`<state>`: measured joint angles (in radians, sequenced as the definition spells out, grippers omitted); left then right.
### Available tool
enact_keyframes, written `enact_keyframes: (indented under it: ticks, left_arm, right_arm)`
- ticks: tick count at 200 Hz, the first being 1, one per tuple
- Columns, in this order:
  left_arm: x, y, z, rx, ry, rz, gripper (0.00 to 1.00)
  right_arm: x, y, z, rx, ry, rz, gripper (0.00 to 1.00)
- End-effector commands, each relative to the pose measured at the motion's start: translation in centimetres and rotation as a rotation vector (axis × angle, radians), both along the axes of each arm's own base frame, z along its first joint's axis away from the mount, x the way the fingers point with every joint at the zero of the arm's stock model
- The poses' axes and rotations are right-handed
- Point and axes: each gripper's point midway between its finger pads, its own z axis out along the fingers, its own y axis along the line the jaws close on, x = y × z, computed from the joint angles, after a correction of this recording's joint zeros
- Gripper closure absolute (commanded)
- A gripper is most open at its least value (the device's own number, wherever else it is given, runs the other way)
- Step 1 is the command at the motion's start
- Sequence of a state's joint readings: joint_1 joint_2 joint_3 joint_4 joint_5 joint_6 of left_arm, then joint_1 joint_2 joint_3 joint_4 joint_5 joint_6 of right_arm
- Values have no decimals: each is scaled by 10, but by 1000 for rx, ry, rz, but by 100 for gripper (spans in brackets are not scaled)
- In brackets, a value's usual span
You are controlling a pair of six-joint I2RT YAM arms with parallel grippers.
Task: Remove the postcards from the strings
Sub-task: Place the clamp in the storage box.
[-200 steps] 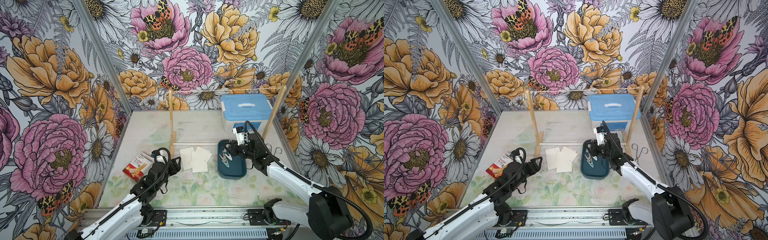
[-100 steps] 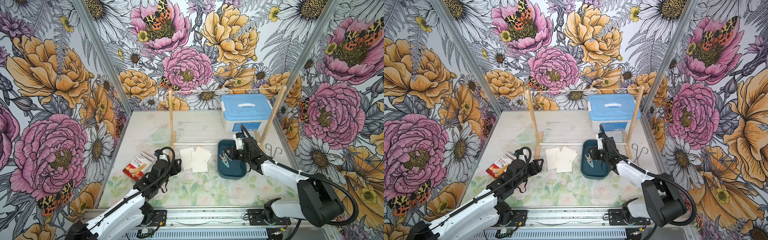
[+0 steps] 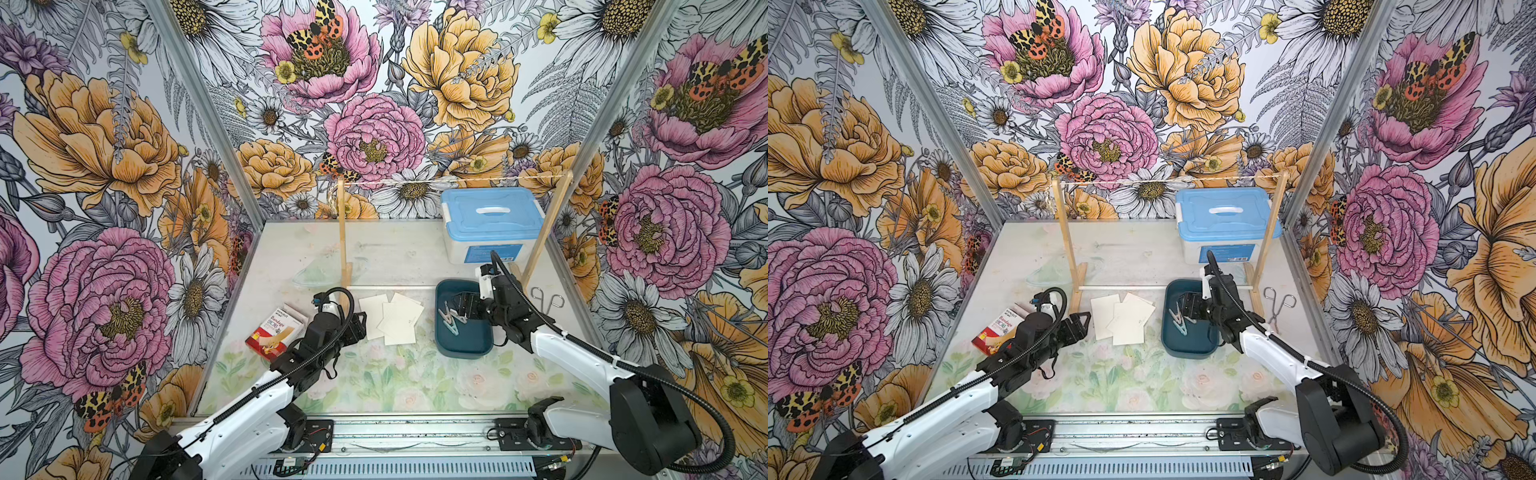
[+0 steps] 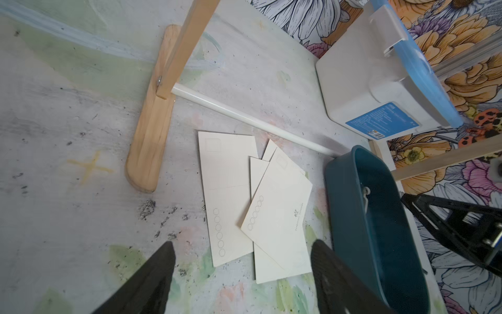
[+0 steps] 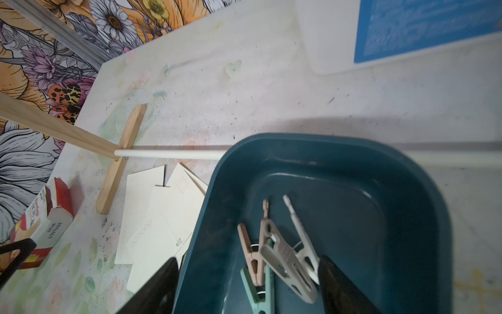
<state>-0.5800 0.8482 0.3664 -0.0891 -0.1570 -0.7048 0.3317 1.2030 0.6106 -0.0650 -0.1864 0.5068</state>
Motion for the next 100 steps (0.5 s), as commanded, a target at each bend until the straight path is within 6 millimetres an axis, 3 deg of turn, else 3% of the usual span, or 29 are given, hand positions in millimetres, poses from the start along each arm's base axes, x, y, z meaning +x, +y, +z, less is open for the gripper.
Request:
enact_keyframes:
  ticks: [1,18,44,88,100]
  left_arm:
    - [8,3,14,37,-29,-1,12]
    - [12,7,18,67,-29,4,1]
    - [19,17,25,157,-41,10,1]
    - [42,66,34,353,-62,153,1]
    - [48,77,39,402,-91,175,1]
  right_arm:
    - [5,-16,18,-49,-47,-48,1]
    - [5,-31,20,-80,-56,-90,0]
    - [8,-61,23,-153,-76,-189,1]
    - [10,-138,38,-450,-152,-506,1]
    - [11,-151,45,-523,-197,-546,1]
